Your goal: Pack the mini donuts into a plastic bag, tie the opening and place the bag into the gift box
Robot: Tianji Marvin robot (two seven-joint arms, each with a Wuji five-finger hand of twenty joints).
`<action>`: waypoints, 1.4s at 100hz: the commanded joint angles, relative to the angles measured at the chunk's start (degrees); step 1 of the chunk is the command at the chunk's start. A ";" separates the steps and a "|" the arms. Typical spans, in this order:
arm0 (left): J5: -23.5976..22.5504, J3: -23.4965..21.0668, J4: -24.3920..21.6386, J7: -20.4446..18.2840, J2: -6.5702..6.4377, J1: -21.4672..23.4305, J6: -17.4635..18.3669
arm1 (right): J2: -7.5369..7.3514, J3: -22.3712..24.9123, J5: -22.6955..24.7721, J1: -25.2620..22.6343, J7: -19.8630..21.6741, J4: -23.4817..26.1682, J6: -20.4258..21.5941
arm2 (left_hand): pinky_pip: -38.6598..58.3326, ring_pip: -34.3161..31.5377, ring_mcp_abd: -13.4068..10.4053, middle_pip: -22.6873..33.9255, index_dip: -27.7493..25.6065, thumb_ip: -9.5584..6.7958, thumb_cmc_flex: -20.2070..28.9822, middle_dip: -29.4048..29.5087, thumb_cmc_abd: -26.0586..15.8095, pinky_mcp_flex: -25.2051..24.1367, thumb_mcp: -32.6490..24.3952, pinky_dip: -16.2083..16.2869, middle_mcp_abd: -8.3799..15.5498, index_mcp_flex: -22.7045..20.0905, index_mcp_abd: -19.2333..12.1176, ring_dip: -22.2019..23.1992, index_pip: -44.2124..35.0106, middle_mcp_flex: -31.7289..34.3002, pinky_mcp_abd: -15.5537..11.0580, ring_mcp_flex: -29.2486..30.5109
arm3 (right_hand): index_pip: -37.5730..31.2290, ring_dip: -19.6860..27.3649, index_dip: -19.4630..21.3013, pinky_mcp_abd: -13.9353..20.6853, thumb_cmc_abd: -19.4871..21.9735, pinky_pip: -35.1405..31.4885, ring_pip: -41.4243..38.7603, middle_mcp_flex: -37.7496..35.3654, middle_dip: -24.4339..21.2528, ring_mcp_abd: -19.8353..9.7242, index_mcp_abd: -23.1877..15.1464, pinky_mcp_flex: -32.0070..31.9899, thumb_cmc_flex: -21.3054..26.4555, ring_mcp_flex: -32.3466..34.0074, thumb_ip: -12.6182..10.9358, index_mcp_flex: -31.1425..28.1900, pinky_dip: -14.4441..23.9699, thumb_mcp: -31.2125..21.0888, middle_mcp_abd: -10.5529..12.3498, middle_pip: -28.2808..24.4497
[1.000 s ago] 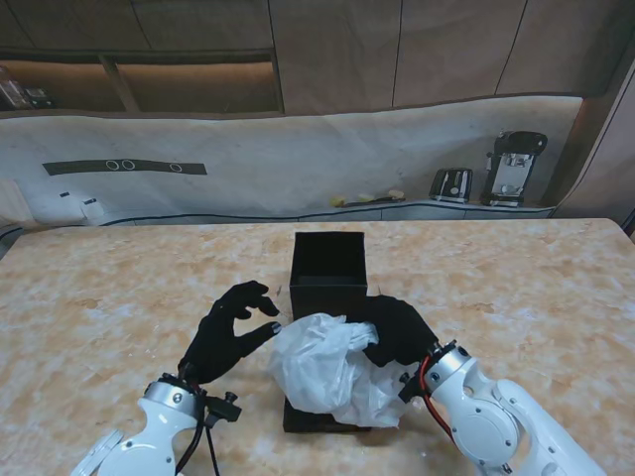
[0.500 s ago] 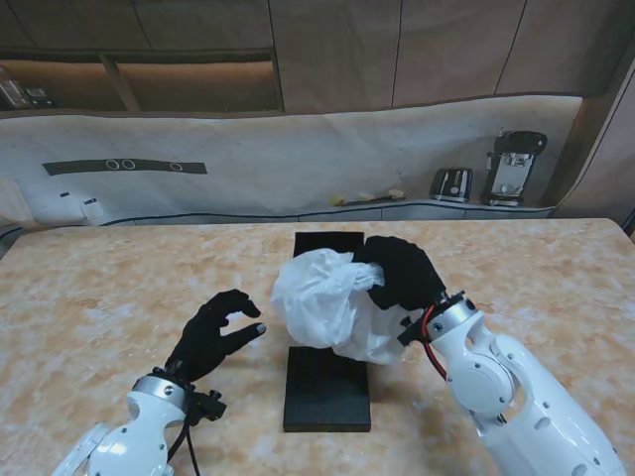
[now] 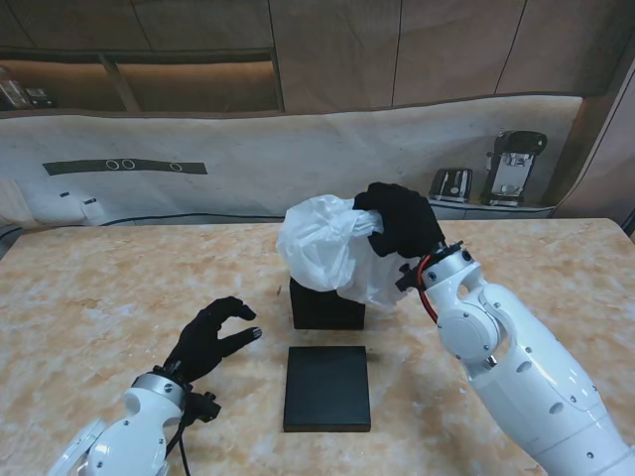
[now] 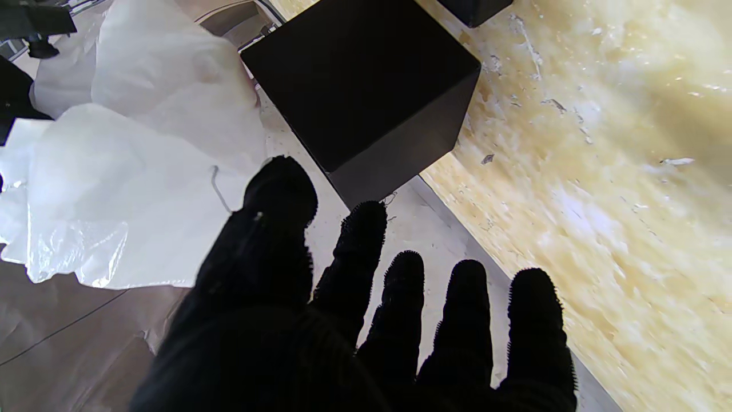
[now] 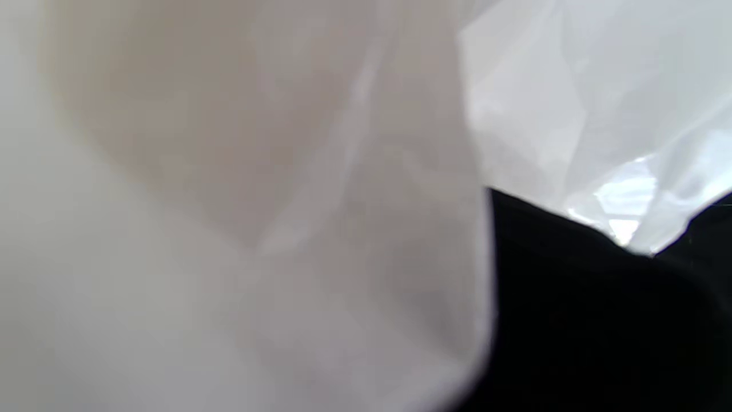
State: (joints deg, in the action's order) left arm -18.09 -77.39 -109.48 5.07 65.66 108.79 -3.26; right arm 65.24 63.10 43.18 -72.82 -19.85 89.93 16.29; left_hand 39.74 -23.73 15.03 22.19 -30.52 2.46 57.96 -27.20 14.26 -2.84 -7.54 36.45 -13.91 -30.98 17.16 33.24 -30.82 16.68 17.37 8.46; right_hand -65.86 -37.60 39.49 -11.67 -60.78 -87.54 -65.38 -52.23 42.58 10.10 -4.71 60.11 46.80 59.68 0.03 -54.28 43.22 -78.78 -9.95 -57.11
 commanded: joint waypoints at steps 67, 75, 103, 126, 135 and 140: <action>-0.27 -0.72 1.45 -3.27 -0.33 -1.96 -3.65 | 7.39 -16.44 -3.97 19.32 -14.19 -25.01 -2.22 | -0.85 1.96 -0.34 -1.18 1.34 -1.21 1.99 0.82 -2.57 -1.86 3.09 -0.49 0.61 0.07 -0.24 -0.95 2.12 -2.12 0.21 -0.97 | -5.51 1.08 -5.29 8.31 1.02 -2.12 -2.45 2.90 -3.60 2.33 -1.45 -1.86 3.27 -1.72 1.27 2.82 1.28 -2.96 1.33 -4.89; -0.32 -0.80 1.58 -3.36 -0.33 -2.16 -3.95 | 8.70 -17.77 -6.17 20.17 -15.30 -27.04 -2.59 | -0.90 1.96 -0.41 -1.12 1.36 -1.23 2.09 0.80 -2.63 -1.94 3.18 -0.43 0.50 0.04 -0.14 -0.94 2.15 -2.12 0.22 -1.02 | -5.73 1.48 -5.50 8.36 1.31 -1.62 -2.12 3.05 -3.74 2.14 -1.31 -1.76 3.16 -1.60 1.43 3.26 0.93 -2.70 1.30 -4.99; 0.19 -0.94 1.72 -3.70 -0.32 -2.52 -4.63 | 8.77 -20.27 -5.33 20.04 -15.77 -30.22 -1.53 | -1.19 1.97 -0.40 -1.10 1.39 -1.28 2.31 0.82 -2.85 -2.06 3.51 -0.30 0.44 -0.24 0.01 -0.92 2.17 -2.19 0.18 -1.20 | -6.31 1.21 -6.41 7.84 0.09 -2.52 -2.77 3.60 -3.41 2.14 -1.99 -4.09 3.73 -3.04 1.18 2.14 0.96 -3.79 2.16 -5.97; 0.78 -0.74 1.47 -3.66 -0.25 -2.53 -5.35 | 7.43 -21.37 -2.39 20.68 -15.00 -32.68 -0.43 | -1.34 1.92 -0.33 -1.07 1.41 -1.35 2.55 0.81 -3.12 -2.13 3.70 -0.14 0.36 -0.46 0.15 -0.89 2.19 -2.29 0.13 -1.28 | -5.19 2.06 -5.21 8.53 -0.08 -5.80 -1.41 5.11 -3.11 1.08 -3.31 -12.37 4.09 -5.97 2.21 1.71 -7.87 -4.58 3.91 -6.53; 0.92 -0.73 1.38 -3.68 -0.22 -2.53 -5.68 | 6.16 -21.39 0.18 21.13 -14.17 -32.58 0.29 | -1.35 1.88 -0.29 -1.04 1.41 -1.38 2.66 0.81 -3.28 -2.09 3.78 -0.07 0.29 -0.74 0.35 -0.88 2.16 -2.31 0.11 -1.28 | 0.71 1.75 -2.34 10.61 0.36 -8.29 -0.33 5.52 -2.73 0.62 -3.71 -17.73 5.79 -8.26 4.06 -2.93 -10.68 -8.00 5.05 -6.29; 1.27 -0.72 1.30 -3.70 -0.19 -2.53 -5.98 | 5.45 -21.33 1.61 21.36 -13.66 -32.44 0.85 | -1.35 1.87 -0.33 -1.07 1.43 -1.40 2.70 0.82 -3.31 -2.11 3.82 -0.03 0.32 -0.89 0.36 -0.86 2.16 -2.40 0.05 -1.32 | 3.30 1.73 -2.54 12.50 -1.07 -9.59 0.06 5.66 -2.51 0.28 -4.09 -20.18 7.14 -9.03 5.73 -6.40 -11.21 -9.99 5.51 -6.12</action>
State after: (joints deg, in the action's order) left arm -17.29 -78.16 -107.65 2.23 65.31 106.10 -8.72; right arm 72.00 41.78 44.72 -51.71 -34.88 57.39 16.03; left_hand 39.14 -23.03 15.03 22.05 -29.81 2.45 59.75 -26.67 12.85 -4.03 -4.83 36.44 -13.93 -31.06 17.45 33.18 -30.22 16.58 17.90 8.40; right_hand -64.97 -36.69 36.10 -8.50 -59.91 -91.97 -65.74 -47.90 40.32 8.78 -7.19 45.38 48.92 50.99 3.61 -56.27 33.58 -81.33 -6.03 -62.82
